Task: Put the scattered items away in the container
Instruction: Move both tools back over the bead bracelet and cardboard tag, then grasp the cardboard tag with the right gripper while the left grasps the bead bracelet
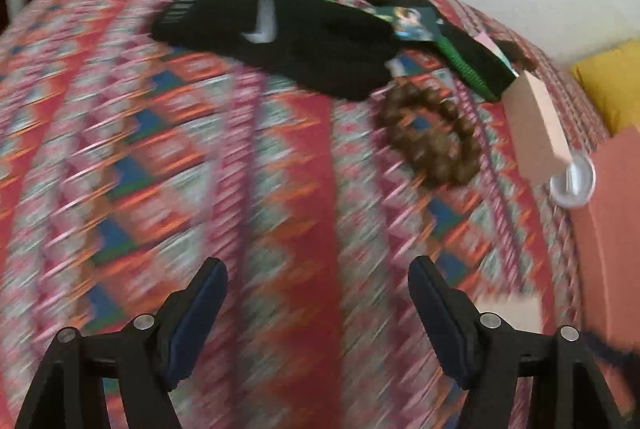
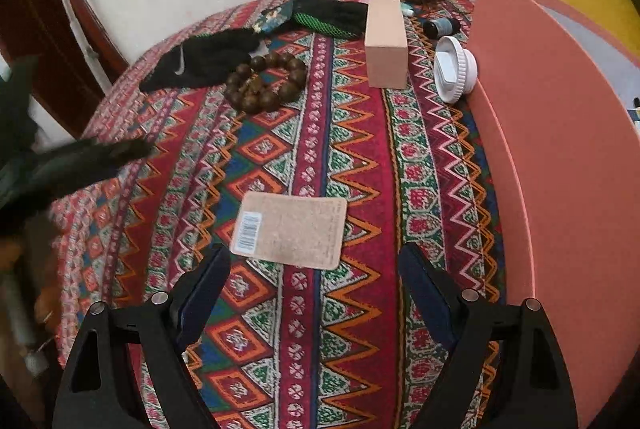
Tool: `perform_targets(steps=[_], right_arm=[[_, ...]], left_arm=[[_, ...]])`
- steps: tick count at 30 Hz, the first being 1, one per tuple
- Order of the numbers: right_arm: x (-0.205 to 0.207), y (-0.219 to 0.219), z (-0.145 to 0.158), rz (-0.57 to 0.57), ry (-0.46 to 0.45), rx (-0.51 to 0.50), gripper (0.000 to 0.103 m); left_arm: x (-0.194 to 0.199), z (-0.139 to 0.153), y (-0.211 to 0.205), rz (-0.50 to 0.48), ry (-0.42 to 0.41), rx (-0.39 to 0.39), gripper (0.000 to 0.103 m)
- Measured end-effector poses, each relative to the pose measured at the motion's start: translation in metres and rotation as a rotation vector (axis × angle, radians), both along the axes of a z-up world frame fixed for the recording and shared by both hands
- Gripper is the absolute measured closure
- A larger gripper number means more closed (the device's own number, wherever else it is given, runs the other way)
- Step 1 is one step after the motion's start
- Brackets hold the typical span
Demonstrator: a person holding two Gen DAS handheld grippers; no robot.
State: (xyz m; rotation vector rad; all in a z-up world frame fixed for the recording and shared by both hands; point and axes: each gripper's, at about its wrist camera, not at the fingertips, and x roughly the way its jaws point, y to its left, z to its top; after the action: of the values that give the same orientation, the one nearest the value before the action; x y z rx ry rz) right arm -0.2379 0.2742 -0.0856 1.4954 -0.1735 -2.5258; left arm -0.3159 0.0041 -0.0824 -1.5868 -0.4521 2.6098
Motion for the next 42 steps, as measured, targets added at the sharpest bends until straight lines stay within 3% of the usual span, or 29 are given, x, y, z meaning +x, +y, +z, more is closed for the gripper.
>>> perform_targets(steps=[6,7,8,11,12,13,15,16,17,18,22,28,30,32,35,36,37,38,42], right_arm=[[-0.011,0.005,0.003,0.012,-0.003,-0.029,0.015],[-0.013,0.005,0.002,0.011,-0.005,-0.023,0.015],[-0.016,0.006,0.000,0.010,-0.008,-0.018,0.015],[-0.020,0.009,-0.003,0.013,-0.021,-0.018,0.015],[-0.021,0.009,-0.003,0.016,-0.024,-0.023,0.015],[-0.021,0.009,-0.003,0.019,-0.023,-0.030,0.015],[-0.021,0.008,-0.002,0.028,-0.019,-0.037,0.016],[-0.020,0.006,-0.001,0.037,-0.016,-0.035,0.017],[-0.019,0.004,-0.001,0.047,-0.014,-0.030,0.018],[-0.017,0.002,0.000,0.059,-0.013,-0.024,0.020],[-0.009,-0.011,-0.002,0.137,-0.024,0.016,0.027],[-0.002,-0.031,-0.020,0.238,-0.031,0.072,0.027],[-0.008,-0.037,-0.029,0.218,-0.003,0.114,0.023],[-0.014,-0.043,-0.038,0.198,0.024,0.156,0.011],[-0.024,-0.052,-0.049,0.191,0.076,0.188,0.008],[-0.027,-0.054,-0.051,0.188,0.097,0.192,0.012],[-0.029,-0.053,-0.048,0.183,0.095,0.175,0.022],[-0.030,-0.052,-0.045,0.178,0.092,0.158,0.052],[-0.030,-0.049,-0.039,0.166,0.096,0.127,0.080]], left_arm=[[-0.077,-0.027,0.040,0.050,-0.048,-0.001,0.025],[-0.086,-0.032,0.046,0.058,-0.046,-0.012,0.021],[-0.091,-0.033,0.052,0.058,-0.024,-0.048,0.015],[-0.099,-0.039,0.076,0.016,0.028,-0.208,0.013],[-0.097,-0.039,0.079,0.007,0.043,-0.227,0.013],[-0.094,-0.039,0.078,0.005,0.053,-0.218,0.017],[-0.090,-0.037,0.074,0.010,0.060,-0.218,0.034],[-0.087,-0.034,0.069,0.021,0.057,-0.242,0.068],[-0.085,-0.033,0.065,0.016,0.048,-0.248,0.078],[-0.082,-0.032,0.060,0.007,0.039,-0.251,0.078],[-0.036,-0.027,0.032,-0.026,0.040,-0.285,0.078],[0.064,-0.022,-0.009,-0.108,0.005,-0.299,0.077],[0.091,-0.024,-0.023,-0.112,0.002,-0.287,0.077],[0.115,-0.027,-0.034,-0.108,0.007,-0.267,0.077],[0.130,-0.032,-0.042,-0.091,0.048,-0.243,0.077],[0.128,-0.031,-0.041,-0.088,0.049,-0.245,0.077],[0.126,-0.031,-0.040,-0.092,0.054,-0.241,0.078],[0.124,-0.032,-0.040,-0.094,0.058,-0.237,0.078],[0.119,-0.032,-0.040,-0.087,0.066,-0.217,0.078]])
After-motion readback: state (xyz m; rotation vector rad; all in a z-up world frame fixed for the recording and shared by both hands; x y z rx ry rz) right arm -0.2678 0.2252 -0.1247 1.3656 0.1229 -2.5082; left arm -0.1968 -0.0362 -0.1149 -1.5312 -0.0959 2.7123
